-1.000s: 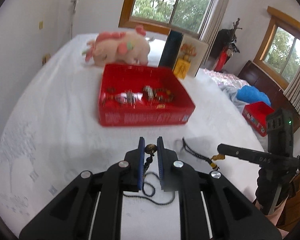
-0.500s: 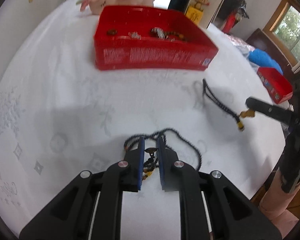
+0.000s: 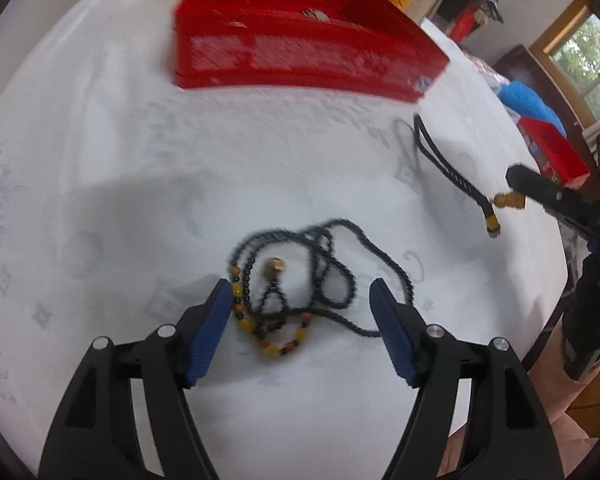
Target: Organize jewelry
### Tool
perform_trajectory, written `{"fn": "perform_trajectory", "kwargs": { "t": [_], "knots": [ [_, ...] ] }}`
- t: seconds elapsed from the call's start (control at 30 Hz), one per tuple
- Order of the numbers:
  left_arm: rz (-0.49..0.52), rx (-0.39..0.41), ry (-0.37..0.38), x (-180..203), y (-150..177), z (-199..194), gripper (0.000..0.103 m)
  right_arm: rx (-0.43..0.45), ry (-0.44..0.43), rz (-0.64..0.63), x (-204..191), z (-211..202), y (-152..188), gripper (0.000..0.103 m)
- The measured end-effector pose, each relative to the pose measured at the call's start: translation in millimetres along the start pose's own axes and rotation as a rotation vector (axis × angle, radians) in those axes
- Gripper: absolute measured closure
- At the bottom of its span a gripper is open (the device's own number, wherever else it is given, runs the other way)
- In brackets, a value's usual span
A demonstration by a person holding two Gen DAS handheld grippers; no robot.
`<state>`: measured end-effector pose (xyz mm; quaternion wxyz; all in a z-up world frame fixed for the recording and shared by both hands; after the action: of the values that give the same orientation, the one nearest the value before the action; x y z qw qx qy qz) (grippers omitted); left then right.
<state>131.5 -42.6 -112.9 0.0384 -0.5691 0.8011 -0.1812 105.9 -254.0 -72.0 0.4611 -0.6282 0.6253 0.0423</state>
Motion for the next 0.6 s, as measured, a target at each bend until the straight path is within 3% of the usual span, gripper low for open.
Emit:
{"fn": "perform_trajectory", "kwargs": {
  "t": [0.07,0.23,0.4,0.47,0.5,0.6],
  "knots": [
    [0.014,0.005,-0.012,7,0,4,0.023,0.001,0.001,0.0,0,-1,0,0.1],
    [0.044,-0.006,-0.003,28,-2,8,0.021,0.008,0.011,-0.001,1,-3,-1,0.1],
    [0.029,-0.007,-0.055,33,-8,14,0.021,0.008,0.011,0.0,1,-4,-2,0.1],
    [0.043,0.009,-0.12,36,-11,17,0.04,0.01,0.011,0.0,1,-4,-2,0.1],
    [0.044,0.015,-0.143,36,-12,17,0.044,0.011,0.012,0.001,1,-4,-2,0.1],
    [0.038,0.03,-0.172,34,-15,15,0.069,0.012,0.011,0.003,2,-4,-2,0.1]
  ]
}}
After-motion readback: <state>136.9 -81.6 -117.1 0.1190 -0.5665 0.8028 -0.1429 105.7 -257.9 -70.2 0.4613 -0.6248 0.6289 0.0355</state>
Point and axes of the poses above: each gripper's, at about its wrist camera, not at the fingertips, and z roughly the way its jaws point, x to its right, y to its underside, the point moved 5 cm from there along z, roughly the way its jaws point, and after that the axes turned 7 degrees about -y, right-handed, at the moved point
